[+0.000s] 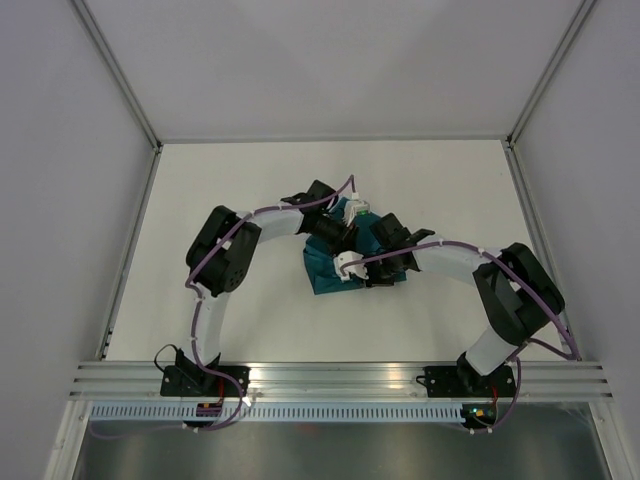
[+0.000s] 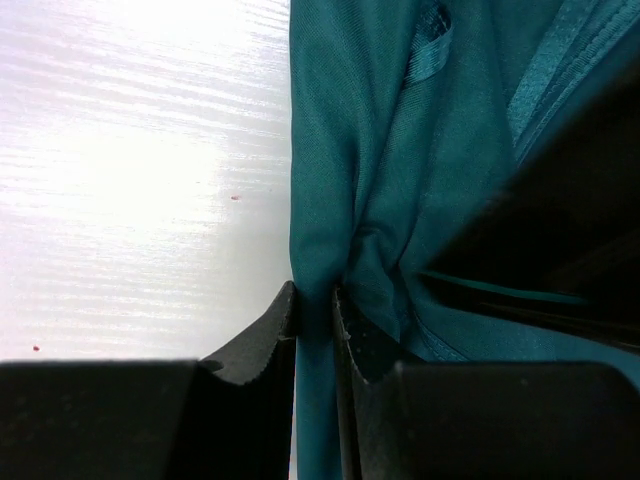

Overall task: Fold the napkin, place the utensils inside, and roll it up
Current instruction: Roll the napkin with the utensil

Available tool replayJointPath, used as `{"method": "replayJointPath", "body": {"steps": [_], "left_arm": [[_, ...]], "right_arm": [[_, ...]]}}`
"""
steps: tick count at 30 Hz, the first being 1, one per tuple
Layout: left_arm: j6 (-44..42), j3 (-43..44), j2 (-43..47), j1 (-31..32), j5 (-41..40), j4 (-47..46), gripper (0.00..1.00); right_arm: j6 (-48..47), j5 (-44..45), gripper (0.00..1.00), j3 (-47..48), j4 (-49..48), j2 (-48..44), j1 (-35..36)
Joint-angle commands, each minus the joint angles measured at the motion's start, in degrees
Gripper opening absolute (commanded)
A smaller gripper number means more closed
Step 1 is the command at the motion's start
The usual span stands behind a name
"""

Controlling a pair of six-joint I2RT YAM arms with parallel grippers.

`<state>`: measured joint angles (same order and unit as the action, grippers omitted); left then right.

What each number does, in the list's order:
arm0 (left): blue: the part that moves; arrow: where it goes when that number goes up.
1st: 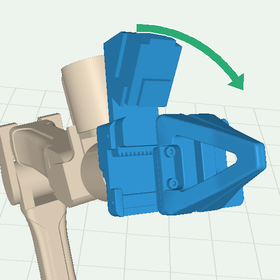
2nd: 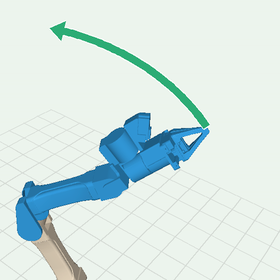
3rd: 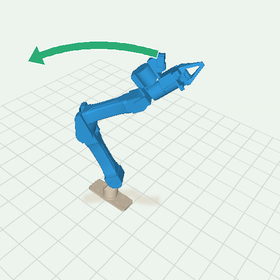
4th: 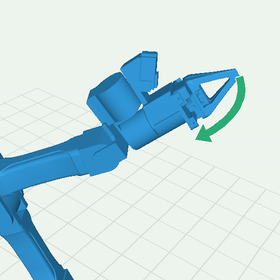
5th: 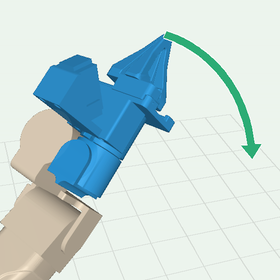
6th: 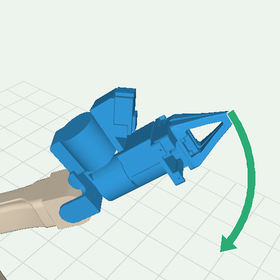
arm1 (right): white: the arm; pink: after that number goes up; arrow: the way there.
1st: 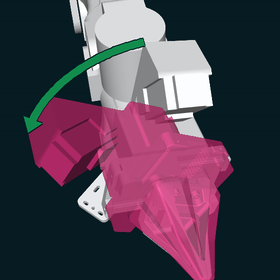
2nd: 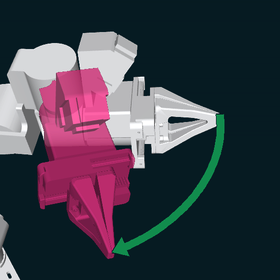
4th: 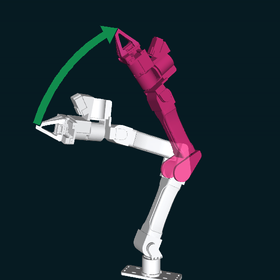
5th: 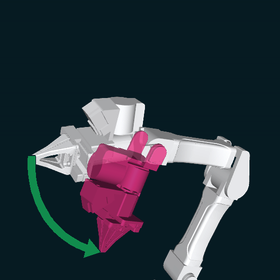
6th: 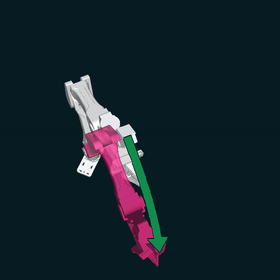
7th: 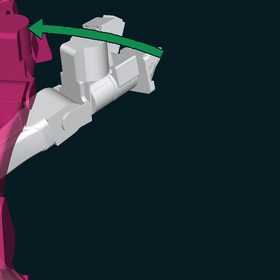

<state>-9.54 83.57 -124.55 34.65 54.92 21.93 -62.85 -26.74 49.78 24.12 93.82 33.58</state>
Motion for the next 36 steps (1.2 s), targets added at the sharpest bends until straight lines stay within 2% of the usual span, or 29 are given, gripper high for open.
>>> {"method": "replayJointPath", "body": {"steps": [1,6,10,15,17,21,25,29,32,36], "left_arm": [[7.51,-3.13,6.85,-2.48,-9.02,-12.59,0.35],[14.63,-9.98,12.74,-5.47,-19.47,-21.57,0.35],[20.25,-16.93,19.77,-7.84,-35.28,-31.05,0.34],[24.74,-27.81,33.04,-8.29,-50.66,-42.46,0.38],[25.01,-31.0,38.73,-8.2,-54.46,-45.12,0.39],[19.23,-38.9,46.65,-5.92,-61.49,-50.84,0.4],[9.82,-44.62,51.94,2.4,-69.13,-55.92,0.4],[-0.28,-51.13,55.2,11.03,-76.43,-64.89,0.51],[-2.58,-55.52,57.48,15.7,-78.9,-69.81,0.57],[-5.39,-58.43,58.37,20.18,-78.39,-68.61,0.56]], "right_arm": [[-2.45,-3.31,0.15,1.37,11.12,4.26,-0.27],[-4.38,-6.21,0.14,6.81,18.67,8.65,-2.11],[-7.11,-9.03,0.14,12.87,28.58,13.22,-3.7],[-10.01,-10.96,0.15,22.1,36.87,21.04,-5.72],[-10.28,-11.05,0.15,25.62,40.03,24.46,-6.16],[-9.75,-10.7,0.15,31.77,45.13,30.53,-6.34],[-10.19,-11.84,0.15,38.8,51.89,36.77,-6.86],[-9.4,-12.28,0.15,44.25,54.27,41.52,-7.56],[-8.7,-12.54,0.15,46.89,55.59,44.15,-7.74],[-7.73,-12.54,0.15,49.09,56.3,46.1,-7.83]]}}
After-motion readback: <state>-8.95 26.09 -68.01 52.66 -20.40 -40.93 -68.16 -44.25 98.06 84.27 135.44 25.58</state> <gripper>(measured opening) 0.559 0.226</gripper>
